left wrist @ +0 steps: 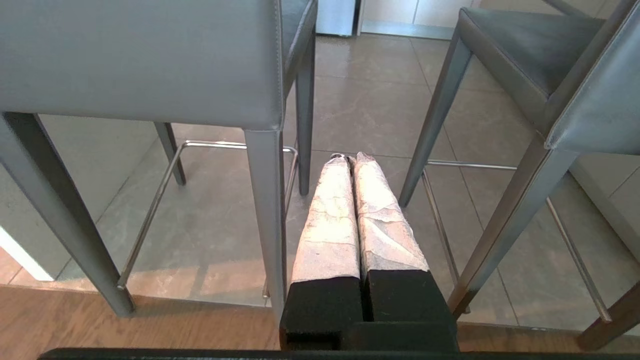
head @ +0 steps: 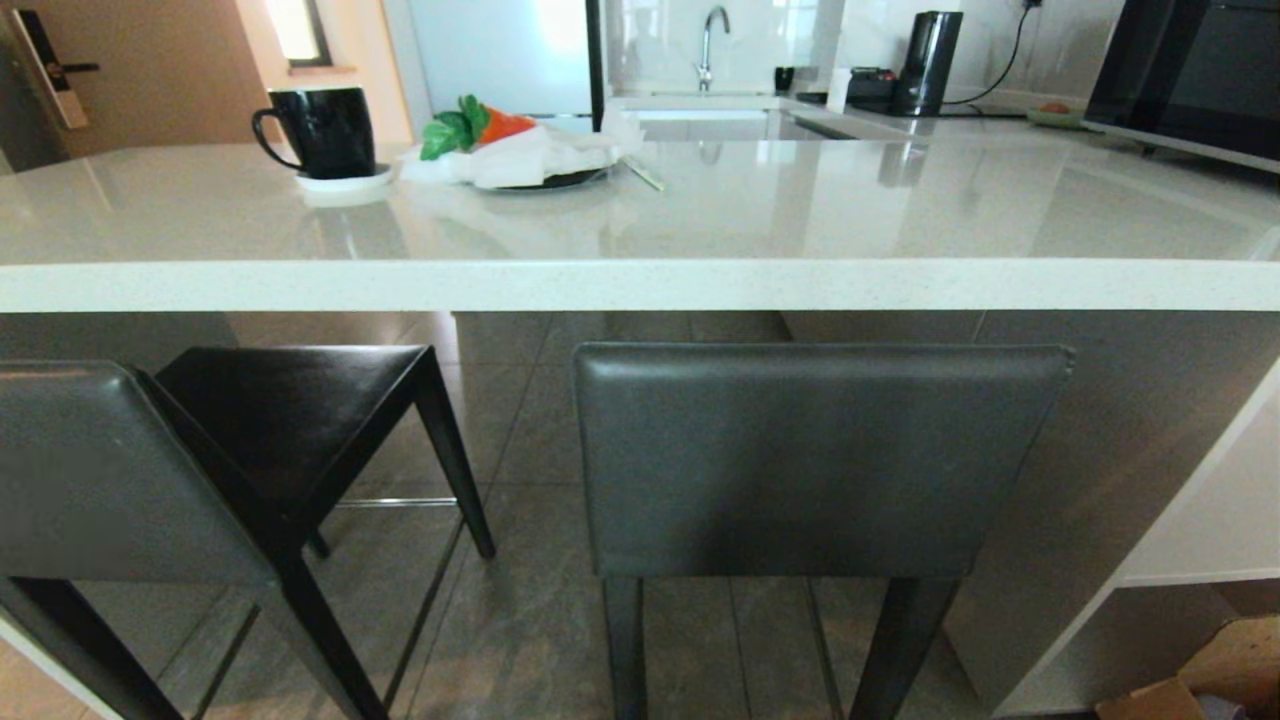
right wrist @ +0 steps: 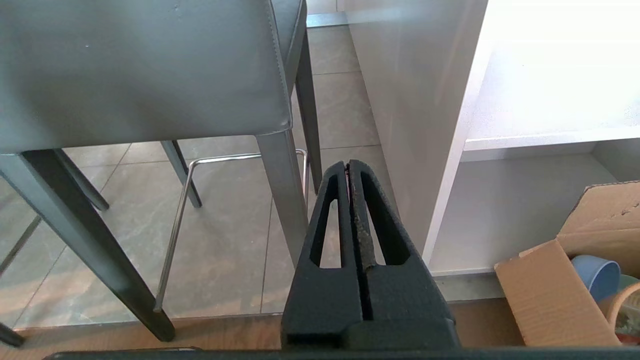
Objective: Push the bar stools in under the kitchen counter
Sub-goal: Pull the gray chair out from under the dining table
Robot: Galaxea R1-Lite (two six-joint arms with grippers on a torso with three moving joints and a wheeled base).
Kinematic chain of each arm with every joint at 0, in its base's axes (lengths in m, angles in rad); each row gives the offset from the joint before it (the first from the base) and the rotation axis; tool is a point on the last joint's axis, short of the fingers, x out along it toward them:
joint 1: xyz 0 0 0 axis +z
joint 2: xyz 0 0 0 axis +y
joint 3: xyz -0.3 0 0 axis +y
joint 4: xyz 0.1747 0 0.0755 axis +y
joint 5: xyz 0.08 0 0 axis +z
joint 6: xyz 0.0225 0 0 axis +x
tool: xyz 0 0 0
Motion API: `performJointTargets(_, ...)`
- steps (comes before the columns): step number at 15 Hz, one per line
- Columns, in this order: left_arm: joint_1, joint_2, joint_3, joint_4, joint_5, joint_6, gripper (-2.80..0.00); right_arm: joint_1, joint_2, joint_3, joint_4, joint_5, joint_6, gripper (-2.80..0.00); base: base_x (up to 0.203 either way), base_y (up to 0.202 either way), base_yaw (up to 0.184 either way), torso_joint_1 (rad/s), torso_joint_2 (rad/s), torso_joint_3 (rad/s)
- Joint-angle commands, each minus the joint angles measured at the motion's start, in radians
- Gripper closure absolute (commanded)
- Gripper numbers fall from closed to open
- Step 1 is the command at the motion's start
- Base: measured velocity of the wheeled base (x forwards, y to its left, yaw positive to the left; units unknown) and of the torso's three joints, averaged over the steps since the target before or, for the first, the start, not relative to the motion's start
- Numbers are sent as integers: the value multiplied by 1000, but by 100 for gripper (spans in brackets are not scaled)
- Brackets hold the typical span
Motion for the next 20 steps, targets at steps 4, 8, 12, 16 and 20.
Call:
performJointTargets(4, 0, 1, 3, 0, 0, -1, 0, 0, 1, 0, 0, 0, 1, 0, 0, 0, 0, 0, 0, 0)
performJointTargets(8, 0, 1, 3, 0, 1, -1, 0, 0, 1, 0, 0, 0, 1, 0, 2, -157, 1, 3, 1, 2)
performJointTargets(12, 0, 1, 3, 0, 0, -1, 0, 0, 1, 0, 0, 0, 1, 0, 0, -181, 2, 3, 3, 2)
performJointTargets(16, 1, 1, 3, 0, 0, -1, 0, 0, 1, 0, 0, 0, 1, 0, 0, -23, -1, 1, 2, 1)
performJointTargets(20, 2, 1, 3, 0, 0, -1, 0, 0, 0, 0, -2, 2, 1, 0, 0, 0, 0, 0, 0, 0)
